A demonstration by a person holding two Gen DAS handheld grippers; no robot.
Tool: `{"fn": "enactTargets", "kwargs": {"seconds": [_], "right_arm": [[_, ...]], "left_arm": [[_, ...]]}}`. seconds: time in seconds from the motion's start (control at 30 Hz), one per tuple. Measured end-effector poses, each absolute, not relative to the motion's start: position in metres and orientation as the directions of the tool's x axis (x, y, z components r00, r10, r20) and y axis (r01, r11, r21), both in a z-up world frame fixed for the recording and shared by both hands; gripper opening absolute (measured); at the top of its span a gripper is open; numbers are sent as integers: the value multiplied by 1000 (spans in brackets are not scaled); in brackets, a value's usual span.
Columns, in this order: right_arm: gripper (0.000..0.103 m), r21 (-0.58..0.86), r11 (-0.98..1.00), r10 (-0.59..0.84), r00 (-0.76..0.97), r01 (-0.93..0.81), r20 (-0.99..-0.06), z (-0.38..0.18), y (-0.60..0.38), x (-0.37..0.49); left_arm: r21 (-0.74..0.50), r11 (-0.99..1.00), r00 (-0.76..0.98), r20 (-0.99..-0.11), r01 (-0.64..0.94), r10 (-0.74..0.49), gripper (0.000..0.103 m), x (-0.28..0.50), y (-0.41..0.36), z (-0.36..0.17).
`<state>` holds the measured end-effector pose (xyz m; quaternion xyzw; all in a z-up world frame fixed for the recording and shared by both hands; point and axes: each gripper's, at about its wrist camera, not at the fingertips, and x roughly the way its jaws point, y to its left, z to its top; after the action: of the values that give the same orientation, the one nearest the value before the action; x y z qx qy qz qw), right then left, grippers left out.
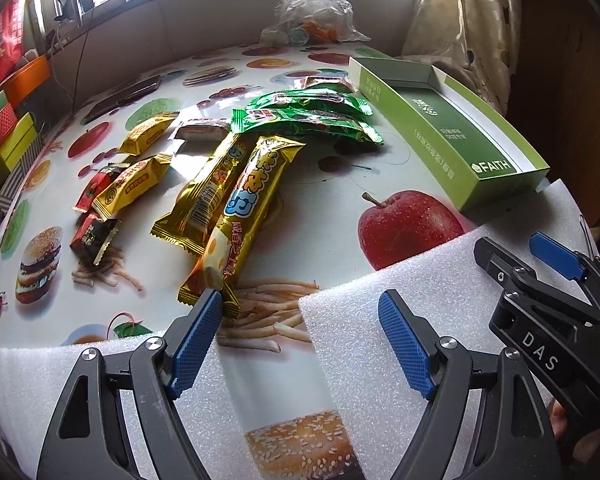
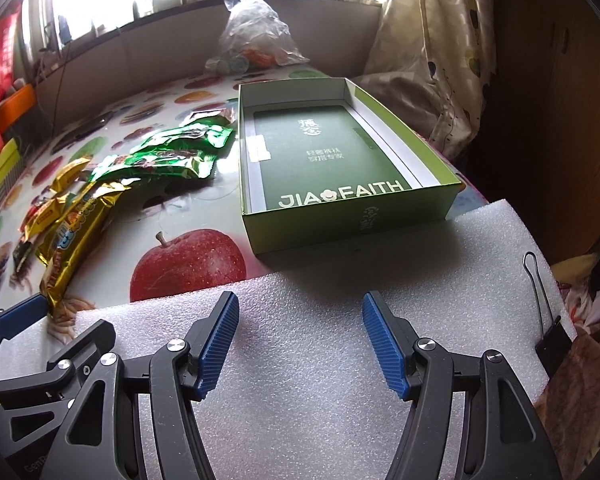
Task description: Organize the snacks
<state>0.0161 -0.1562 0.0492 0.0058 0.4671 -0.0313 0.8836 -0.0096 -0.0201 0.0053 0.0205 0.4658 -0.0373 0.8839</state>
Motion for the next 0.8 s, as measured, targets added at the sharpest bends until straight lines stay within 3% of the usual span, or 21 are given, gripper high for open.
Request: {"fn": "enactTargets", "kwargs": {"seconds": [0.8], "right_arm": [[65, -21, 998, -52, 563, 60, -825, 48, -157, 15]], "left_arm": [[-4, 996, 562, -825, 85, -51, 80, -10, -19, 4]]}}
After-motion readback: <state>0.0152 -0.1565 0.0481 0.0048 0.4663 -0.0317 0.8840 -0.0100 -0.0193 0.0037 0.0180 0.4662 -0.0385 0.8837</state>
